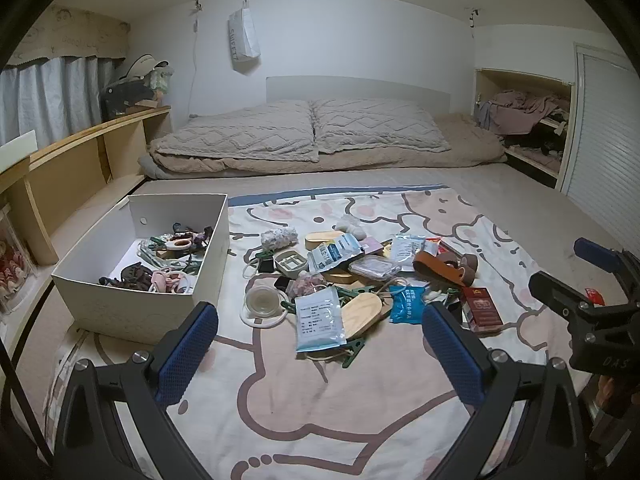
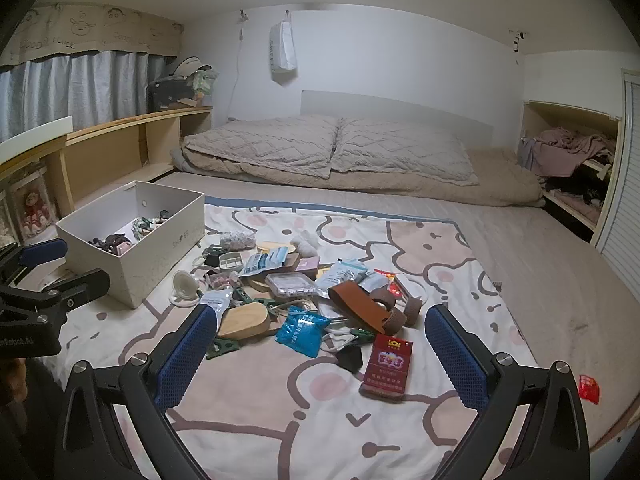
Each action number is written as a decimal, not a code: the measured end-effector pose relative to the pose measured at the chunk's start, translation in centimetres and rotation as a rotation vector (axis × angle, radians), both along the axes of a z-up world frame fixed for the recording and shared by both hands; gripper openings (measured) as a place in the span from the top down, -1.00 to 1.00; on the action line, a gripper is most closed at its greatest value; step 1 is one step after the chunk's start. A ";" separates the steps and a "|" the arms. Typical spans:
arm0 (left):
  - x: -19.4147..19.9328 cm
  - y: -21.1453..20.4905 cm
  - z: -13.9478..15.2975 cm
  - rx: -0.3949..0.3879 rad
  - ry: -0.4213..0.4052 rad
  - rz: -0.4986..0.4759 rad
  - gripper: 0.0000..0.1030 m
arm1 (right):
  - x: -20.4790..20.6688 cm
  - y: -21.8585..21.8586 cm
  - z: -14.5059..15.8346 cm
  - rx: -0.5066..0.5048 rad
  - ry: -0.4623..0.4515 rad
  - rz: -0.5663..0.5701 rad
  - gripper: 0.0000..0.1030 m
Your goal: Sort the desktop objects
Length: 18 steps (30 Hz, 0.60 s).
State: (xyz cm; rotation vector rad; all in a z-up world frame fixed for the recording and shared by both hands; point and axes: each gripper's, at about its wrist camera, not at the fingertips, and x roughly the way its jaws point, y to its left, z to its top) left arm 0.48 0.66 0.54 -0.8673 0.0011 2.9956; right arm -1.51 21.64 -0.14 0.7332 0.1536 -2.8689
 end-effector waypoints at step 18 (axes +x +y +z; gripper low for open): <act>0.0 0.4 0.1 -0.001 0.001 -0.010 -0.99 | 0.0 0.1 0.0 0.000 -0.003 -0.001 -1.00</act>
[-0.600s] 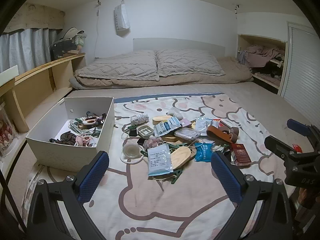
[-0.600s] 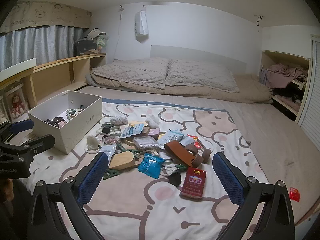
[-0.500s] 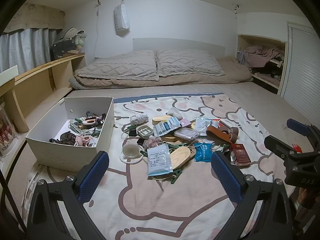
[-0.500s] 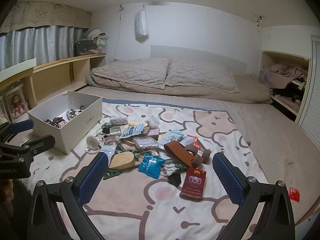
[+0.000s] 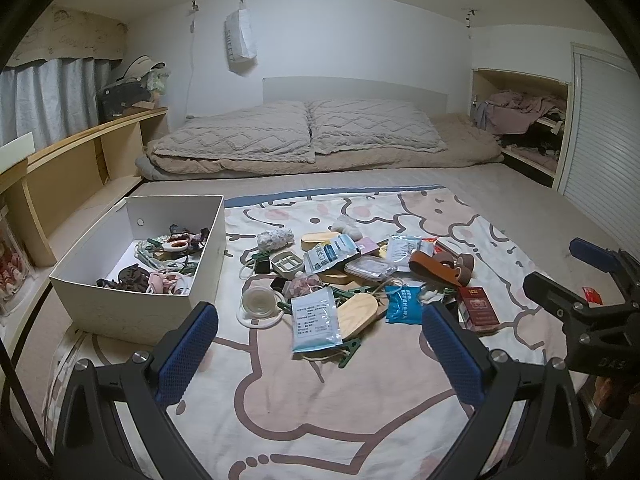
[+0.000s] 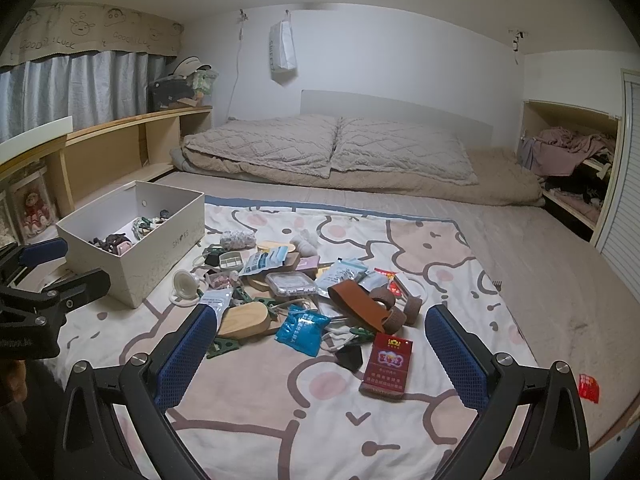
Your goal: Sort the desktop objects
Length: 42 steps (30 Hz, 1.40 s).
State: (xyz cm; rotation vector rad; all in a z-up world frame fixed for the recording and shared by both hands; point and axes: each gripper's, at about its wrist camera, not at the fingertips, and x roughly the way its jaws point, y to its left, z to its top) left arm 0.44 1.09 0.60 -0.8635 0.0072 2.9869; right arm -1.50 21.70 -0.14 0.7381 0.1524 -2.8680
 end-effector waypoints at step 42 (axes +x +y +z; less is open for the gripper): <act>-2.2 -0.3 -5.7 0.021 -0.150 -0.005 -0.99 | -2.7 0.1 -5.4 -0.040 -0.162 -0.012 -1.00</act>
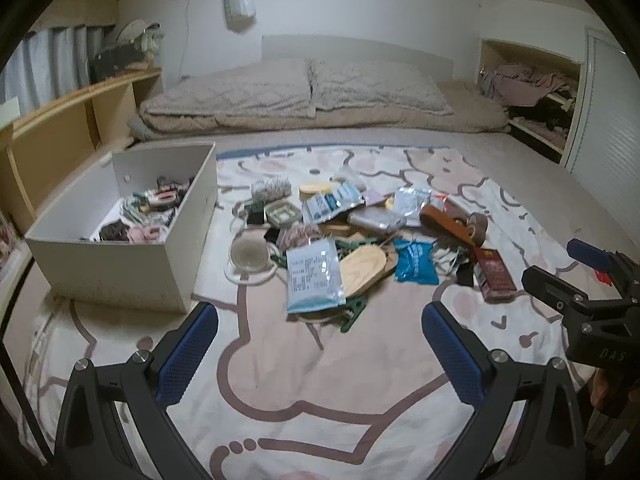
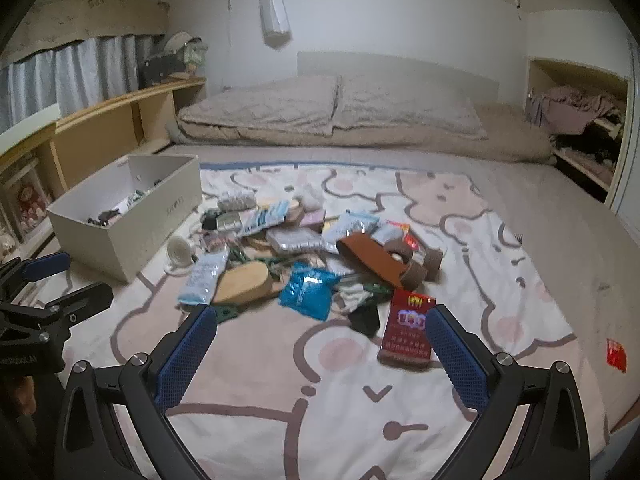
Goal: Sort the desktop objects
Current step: 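Move left gripper toward green clothespin while right gripper moves toward red cigarette pack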
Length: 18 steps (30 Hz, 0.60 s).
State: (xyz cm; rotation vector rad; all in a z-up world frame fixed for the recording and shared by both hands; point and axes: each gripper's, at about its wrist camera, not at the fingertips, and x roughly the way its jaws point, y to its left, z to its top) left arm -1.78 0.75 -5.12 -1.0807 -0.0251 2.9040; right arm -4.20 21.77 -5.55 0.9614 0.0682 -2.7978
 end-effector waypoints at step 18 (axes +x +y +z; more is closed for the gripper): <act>-2.9 -0.8 -6.6 0.028 -0.163 0.043 -0.99 | -2.6 0.2 -5.8 -0.006 -0.161 -0.016 -1.00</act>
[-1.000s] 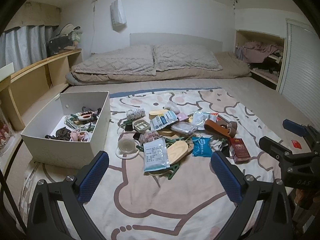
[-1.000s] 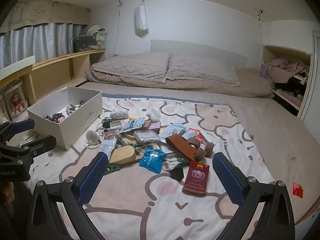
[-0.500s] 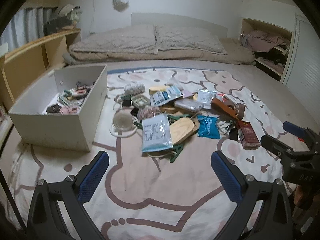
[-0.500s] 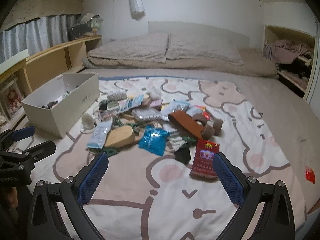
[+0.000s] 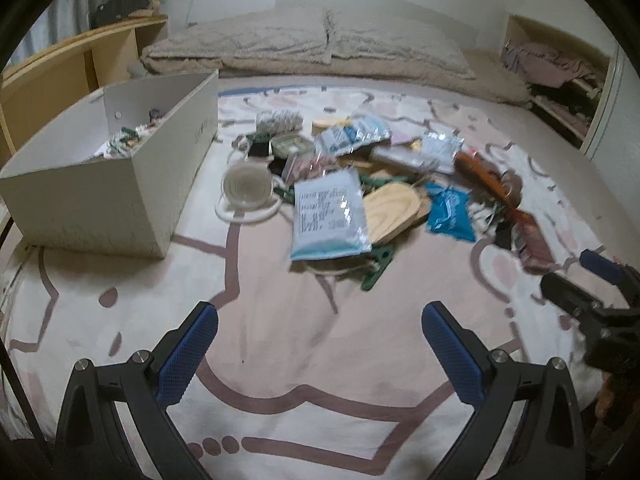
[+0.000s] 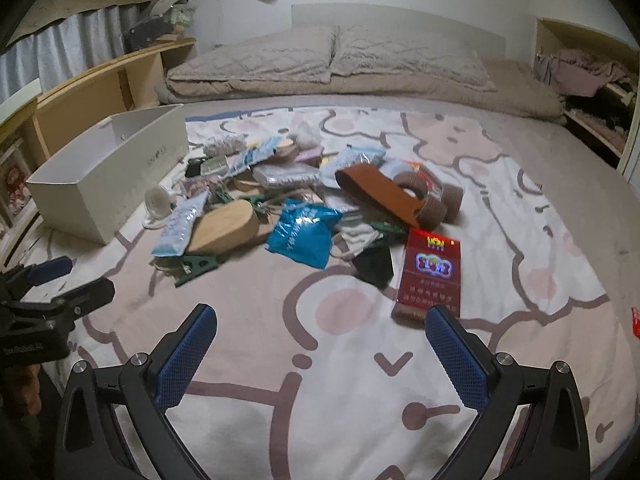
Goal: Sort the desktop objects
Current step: 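Move left gripper toward green clothespin while right gripper moves toward red cigarette pack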
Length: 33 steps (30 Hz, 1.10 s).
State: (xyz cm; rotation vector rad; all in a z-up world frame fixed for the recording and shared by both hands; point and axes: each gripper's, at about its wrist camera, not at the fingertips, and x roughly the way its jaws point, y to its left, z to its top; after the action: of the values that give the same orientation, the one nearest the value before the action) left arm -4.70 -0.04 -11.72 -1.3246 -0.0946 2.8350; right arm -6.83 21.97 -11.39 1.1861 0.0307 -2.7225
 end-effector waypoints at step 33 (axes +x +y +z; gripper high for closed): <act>-0.4 -0.3 -6.2 -0.032 -0.140 -0.014 -0.99 | -12.7 11.0 -3.0 0.159 -0.081 -0.362 -1.00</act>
State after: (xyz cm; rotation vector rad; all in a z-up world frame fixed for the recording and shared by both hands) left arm -5.08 -0.33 -17.88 -1.5224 -0.0403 2.7412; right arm -19.54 32.99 -14.36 1.4725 0.0240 -3.0245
